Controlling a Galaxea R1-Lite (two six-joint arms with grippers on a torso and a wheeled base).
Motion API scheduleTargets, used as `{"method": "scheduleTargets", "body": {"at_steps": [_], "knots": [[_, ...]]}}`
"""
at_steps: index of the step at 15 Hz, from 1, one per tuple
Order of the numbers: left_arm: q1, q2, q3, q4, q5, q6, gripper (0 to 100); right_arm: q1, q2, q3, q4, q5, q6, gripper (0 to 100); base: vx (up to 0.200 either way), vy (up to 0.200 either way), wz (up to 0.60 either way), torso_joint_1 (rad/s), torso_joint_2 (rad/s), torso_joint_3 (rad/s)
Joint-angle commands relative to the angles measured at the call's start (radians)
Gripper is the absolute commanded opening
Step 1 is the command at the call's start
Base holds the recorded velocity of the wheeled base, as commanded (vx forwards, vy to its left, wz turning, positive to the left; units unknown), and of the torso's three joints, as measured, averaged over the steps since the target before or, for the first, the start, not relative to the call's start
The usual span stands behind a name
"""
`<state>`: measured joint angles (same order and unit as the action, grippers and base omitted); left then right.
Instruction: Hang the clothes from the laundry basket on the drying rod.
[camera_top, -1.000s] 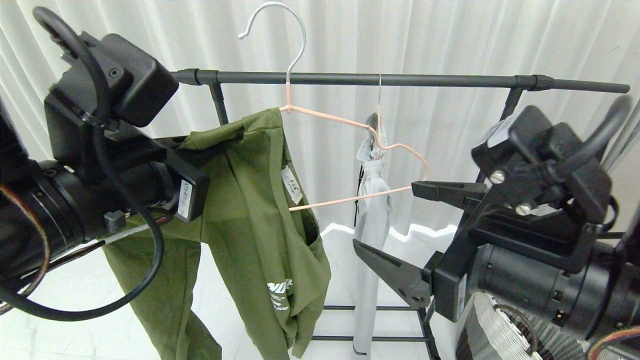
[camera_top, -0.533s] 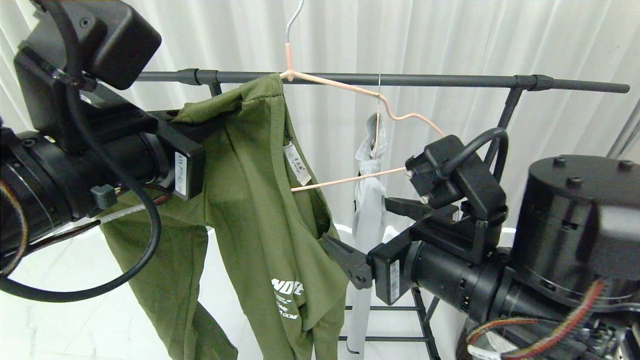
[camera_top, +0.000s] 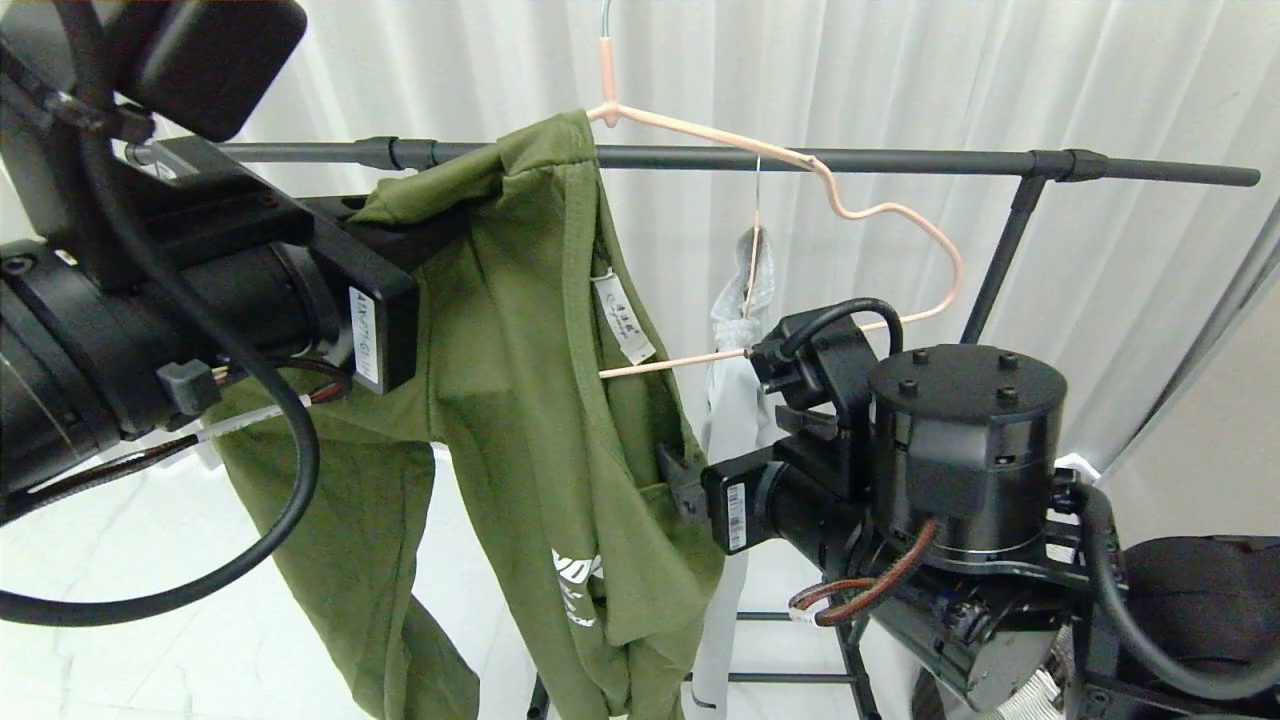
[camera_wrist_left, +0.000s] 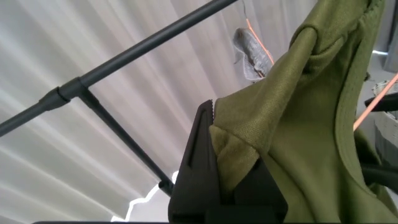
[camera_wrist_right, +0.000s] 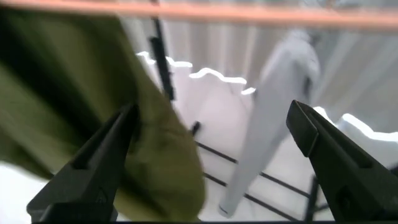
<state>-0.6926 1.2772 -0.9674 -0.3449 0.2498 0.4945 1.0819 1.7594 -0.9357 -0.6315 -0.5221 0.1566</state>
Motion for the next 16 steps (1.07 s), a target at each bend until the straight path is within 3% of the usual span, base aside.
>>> {"method": "scheduleTargets", "body": {"at_steps": [1,8,12,16], "knots": [[0.002,0.001,0.001,0.000,0.003,0.001,0,-0.023,0.015,0.017,-0.001,-0.015,-0.008,100,0.000,0.000,0.00,0.000,0.00,0.000],[0.080,-0.001,0.021,0.000,0.003,0.013,0,-0.197,-0.143,0.196,-0.001,-0.035,-0.017,100,0.000,0.000,0.00,0.000,0.00,0.000],[0.102,-0.002,0.062,0.000,0.003,0.039,0,-0.339,-0.196,0.179,-0.001,-0.004,-0.052,100,0.000,0.000,0.00,0.000,0.00,0.000],[0.176,-0.004,0.124,-0.002,0.003,0.122,0,-0.356,-0.242,0.160,0.007,0.031,-0.065,100,0.000,0.000,0.00,0.000,0.00,0.000]]}}
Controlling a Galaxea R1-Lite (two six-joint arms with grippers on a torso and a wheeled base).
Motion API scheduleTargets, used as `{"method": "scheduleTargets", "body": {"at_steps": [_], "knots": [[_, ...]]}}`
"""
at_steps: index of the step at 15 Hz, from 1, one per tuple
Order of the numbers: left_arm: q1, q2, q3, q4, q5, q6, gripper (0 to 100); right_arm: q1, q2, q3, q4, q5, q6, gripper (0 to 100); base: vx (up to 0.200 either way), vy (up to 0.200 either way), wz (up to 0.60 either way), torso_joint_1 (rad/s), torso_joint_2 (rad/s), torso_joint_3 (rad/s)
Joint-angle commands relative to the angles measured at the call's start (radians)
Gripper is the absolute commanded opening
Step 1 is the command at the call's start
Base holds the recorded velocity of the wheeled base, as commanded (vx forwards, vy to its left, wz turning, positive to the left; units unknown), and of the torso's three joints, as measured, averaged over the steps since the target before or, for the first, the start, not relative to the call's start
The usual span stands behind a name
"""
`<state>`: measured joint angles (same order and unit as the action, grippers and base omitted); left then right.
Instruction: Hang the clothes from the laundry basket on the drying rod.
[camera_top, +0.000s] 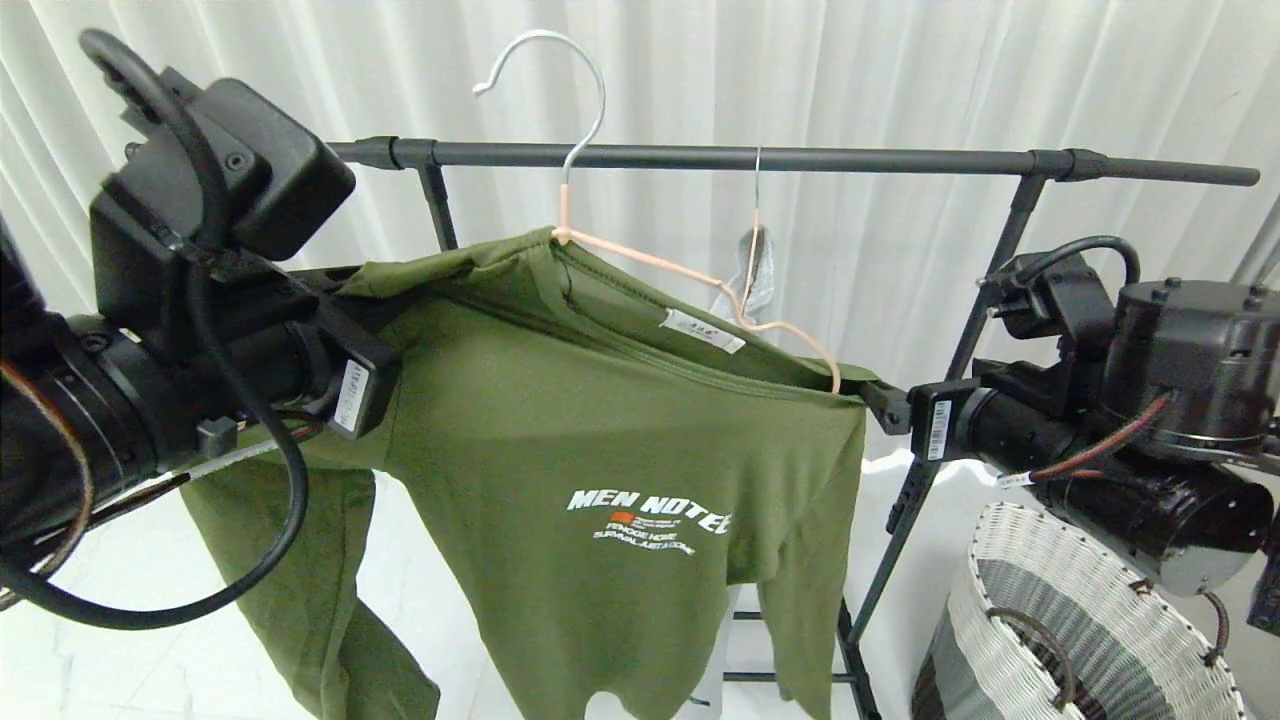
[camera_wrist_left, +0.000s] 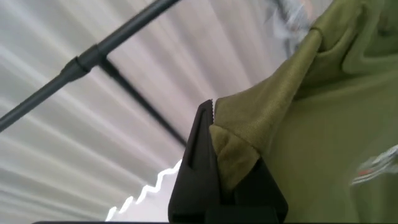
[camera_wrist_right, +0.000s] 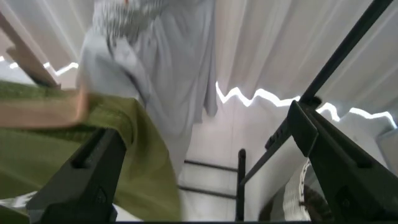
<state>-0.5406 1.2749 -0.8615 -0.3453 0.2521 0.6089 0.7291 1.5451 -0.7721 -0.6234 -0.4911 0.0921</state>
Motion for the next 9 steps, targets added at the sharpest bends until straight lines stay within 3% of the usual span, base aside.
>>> {"method": "scheduleTargets", "body": {"at_steps": [1,6,9], "knots": [[0.048,0.000,0.029,-0.001,0.001,0.022,0,-0.004,-0.036,-0.007,0.001,0.000,-0.002,100,0.000,0.000,0.00,0.000,0.00,0.000],[0.074,0.001,0.059,-0.001,0.003,0.015,0,0.023,-0.071,-0.053,0.054,0.006,-0.011,100,0.000,0.000,0.00,0.000,0.00,0.000],[0.068,0.009,0.059,-0.024,0.021,-0.035,0,0.082,-0.132,-0.067,0.120,0.100,-0.055,100,0.000,0.000,0.00,0.000,0.00,0.000]]}}
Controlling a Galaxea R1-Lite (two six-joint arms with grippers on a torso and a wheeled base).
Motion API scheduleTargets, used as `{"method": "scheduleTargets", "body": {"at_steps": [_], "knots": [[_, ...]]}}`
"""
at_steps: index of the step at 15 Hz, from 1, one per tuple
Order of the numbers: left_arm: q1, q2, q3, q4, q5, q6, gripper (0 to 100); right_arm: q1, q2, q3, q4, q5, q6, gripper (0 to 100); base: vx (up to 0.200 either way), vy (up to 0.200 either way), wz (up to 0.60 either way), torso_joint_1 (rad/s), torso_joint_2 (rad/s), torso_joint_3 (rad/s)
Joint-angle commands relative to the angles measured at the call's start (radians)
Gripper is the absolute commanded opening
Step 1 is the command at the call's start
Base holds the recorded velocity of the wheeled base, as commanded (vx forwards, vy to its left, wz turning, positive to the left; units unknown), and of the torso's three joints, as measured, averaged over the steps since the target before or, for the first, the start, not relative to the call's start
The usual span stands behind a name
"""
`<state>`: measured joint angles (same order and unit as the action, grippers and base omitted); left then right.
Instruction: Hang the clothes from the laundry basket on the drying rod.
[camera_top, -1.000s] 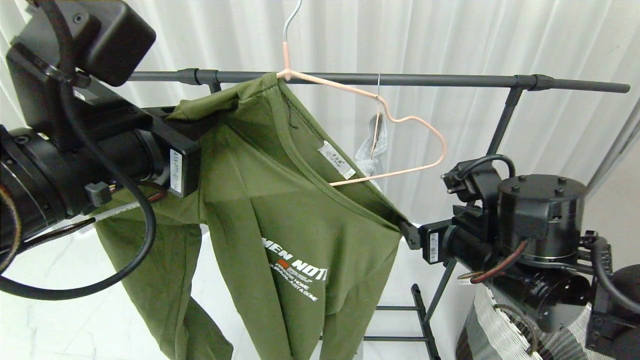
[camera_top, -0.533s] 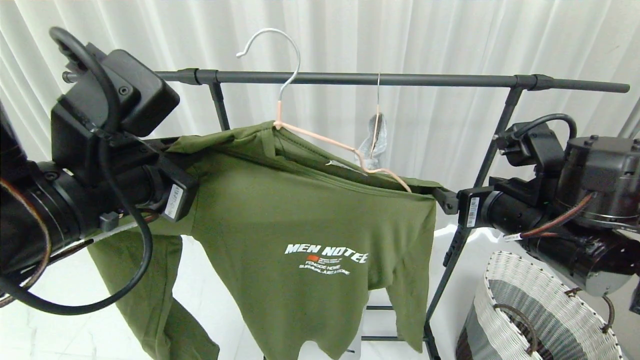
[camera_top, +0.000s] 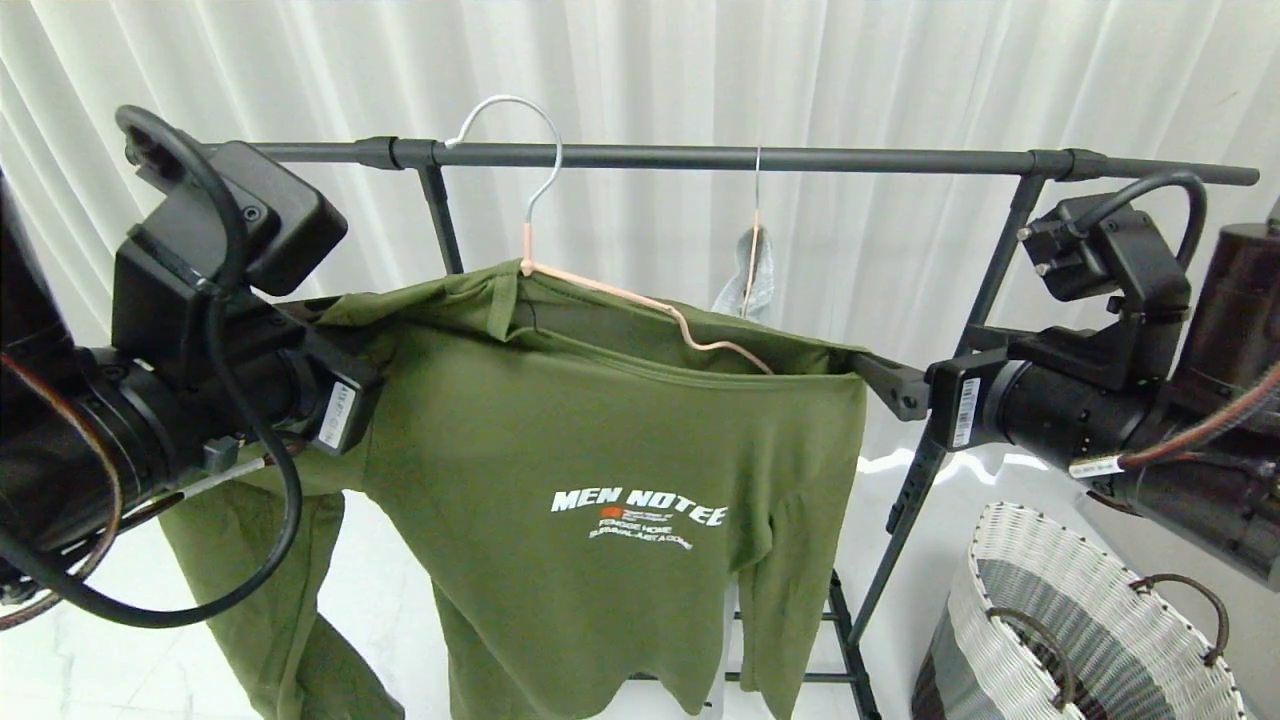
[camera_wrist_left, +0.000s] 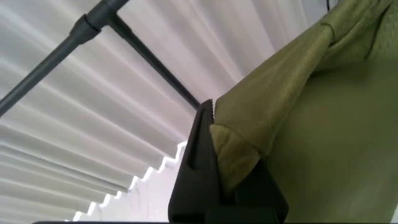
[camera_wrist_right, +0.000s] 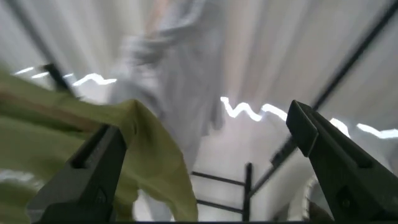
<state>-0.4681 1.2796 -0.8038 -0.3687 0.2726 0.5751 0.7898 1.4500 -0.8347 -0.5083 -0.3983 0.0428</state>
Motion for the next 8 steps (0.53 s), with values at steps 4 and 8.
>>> {"method": "scheduleTargets", "body": {"at_steps": [4,8], "knots": [[-0.067,-0.002,0.005,-0.002,-0.001,-0.118,0,0.065,-0.069,-0.029,0.060,0.131,-0.110,100,0.000,0.000,0.00,0.000,0.00,0.000],[-0.109,-0.005,0.008,-0.010,-0.004,-0.118,0,0.121,-0.011,-0.109,0.076,0.184,-0.213,100,0.000,0.000,0.00,0.000,0.00,0.000]]}}
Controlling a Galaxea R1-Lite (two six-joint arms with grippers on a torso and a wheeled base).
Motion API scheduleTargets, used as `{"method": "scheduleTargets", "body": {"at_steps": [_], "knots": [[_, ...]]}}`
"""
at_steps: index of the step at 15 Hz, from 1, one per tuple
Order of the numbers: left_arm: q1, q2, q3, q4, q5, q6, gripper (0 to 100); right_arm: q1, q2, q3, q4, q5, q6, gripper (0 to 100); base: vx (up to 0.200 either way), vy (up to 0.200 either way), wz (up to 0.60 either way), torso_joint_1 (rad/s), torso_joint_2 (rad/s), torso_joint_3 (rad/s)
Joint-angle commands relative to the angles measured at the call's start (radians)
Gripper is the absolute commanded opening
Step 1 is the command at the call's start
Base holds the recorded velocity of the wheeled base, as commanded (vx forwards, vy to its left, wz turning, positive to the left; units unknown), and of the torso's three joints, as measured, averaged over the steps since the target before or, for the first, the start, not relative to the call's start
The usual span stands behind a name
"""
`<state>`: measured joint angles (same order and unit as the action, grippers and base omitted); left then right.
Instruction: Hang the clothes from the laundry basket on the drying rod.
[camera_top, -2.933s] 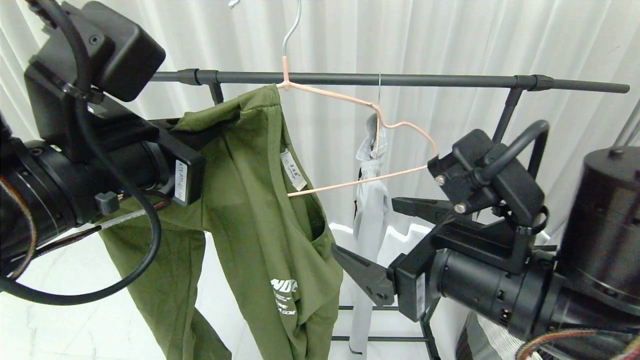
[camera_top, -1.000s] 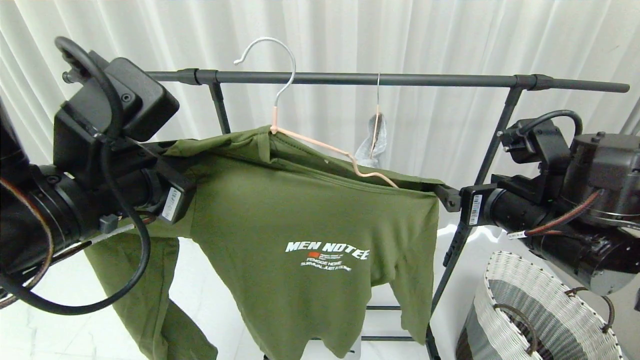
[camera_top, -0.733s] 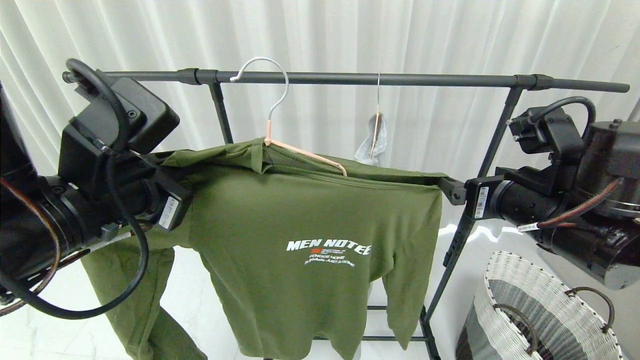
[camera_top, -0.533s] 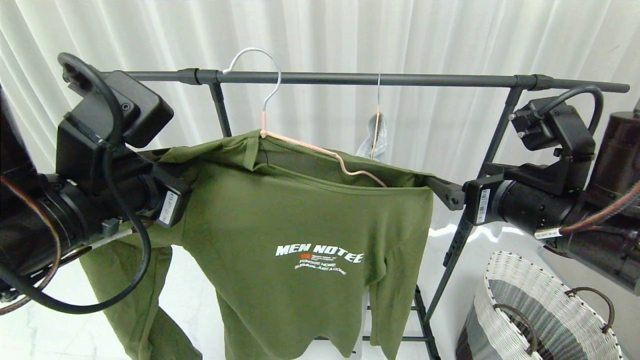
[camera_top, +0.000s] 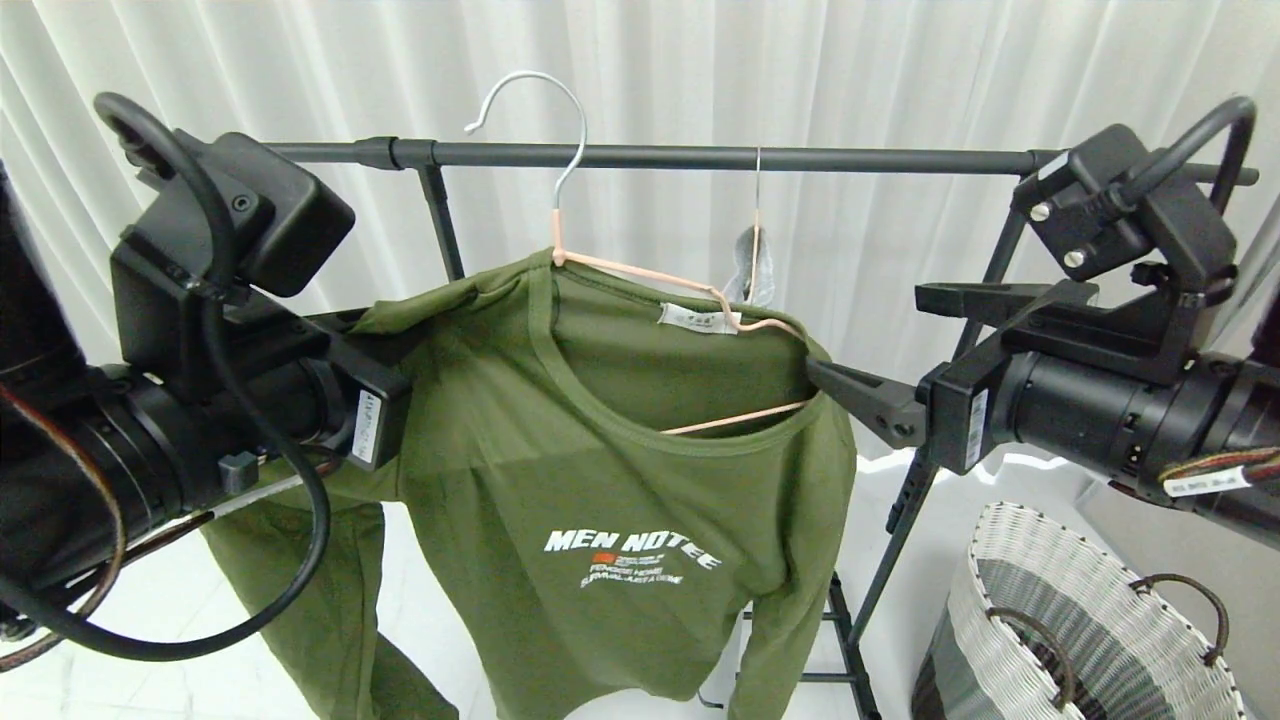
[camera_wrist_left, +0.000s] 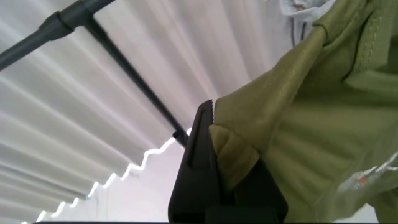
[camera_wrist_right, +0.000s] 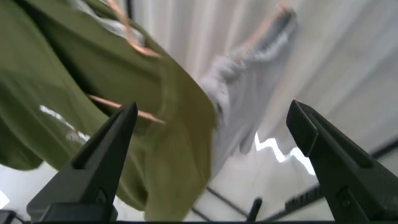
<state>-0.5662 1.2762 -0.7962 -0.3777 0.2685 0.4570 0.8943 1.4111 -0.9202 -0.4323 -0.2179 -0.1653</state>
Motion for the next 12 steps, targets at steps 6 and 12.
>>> {"method": "scheduleTargets", "body": {"at_steps": [6,12], "knots": [[-0.060,-0.011,0.015,-0.032,-0.003,0.000,0,0.078,0.126,-0.118,0.000,0.005,-0.028,100,0.000,0.000,0.00,0.000,0.00,0.000],[-0.097,-0.012,0.058,-0.107,-0.003,0.012,0,0.022,0.215,-0.250,-0.008,-0.005,-0.069,100,0.000,0.000,0.00,0.000,0.00,0.000]]}}
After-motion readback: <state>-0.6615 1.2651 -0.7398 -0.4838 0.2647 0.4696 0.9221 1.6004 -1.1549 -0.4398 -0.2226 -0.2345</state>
